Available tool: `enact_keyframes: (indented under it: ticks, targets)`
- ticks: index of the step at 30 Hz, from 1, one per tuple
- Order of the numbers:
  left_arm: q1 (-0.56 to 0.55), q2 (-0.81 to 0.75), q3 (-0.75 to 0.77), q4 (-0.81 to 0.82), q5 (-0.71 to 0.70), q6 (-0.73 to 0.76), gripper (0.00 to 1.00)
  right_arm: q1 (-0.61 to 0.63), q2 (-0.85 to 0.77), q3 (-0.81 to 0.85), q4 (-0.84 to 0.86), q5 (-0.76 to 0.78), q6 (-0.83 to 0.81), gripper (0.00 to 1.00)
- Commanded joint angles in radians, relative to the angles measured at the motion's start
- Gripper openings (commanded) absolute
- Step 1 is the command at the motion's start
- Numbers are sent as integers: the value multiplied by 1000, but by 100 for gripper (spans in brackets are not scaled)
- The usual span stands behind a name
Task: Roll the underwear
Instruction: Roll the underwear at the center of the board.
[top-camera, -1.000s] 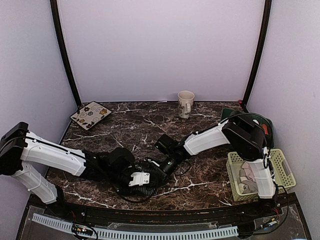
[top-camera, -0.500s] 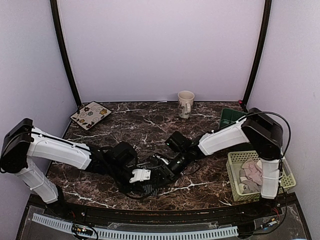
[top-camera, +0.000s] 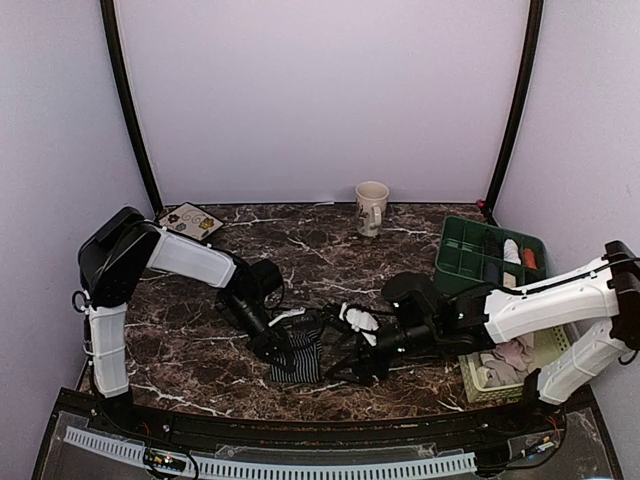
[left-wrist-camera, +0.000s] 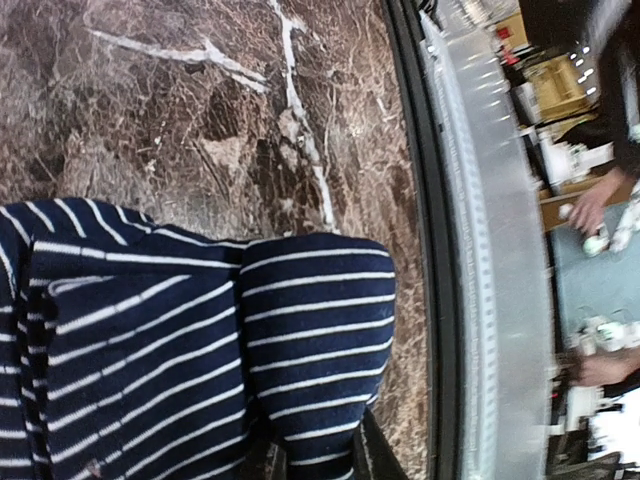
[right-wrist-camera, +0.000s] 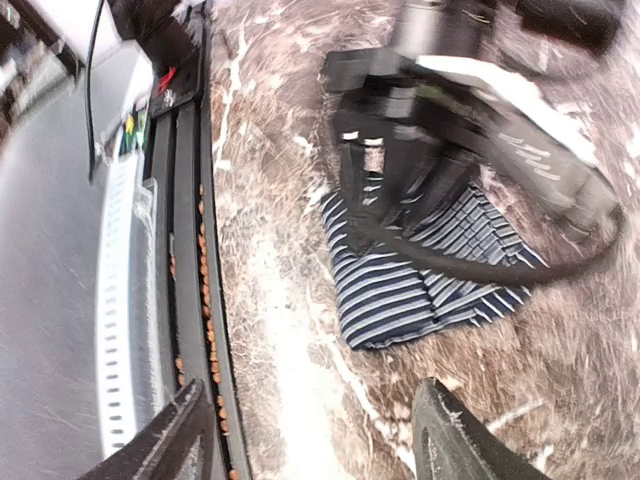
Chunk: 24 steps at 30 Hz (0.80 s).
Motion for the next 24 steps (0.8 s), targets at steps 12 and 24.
enact_keyframes:
  ticks: [12,24]
  targets:
    - [34,168,57,-152,-28,42,9,181,270,128,137,366,-426,65]
    - [35,177,62,-154,-34,35,11,181,499,304,37,416,-552,54]
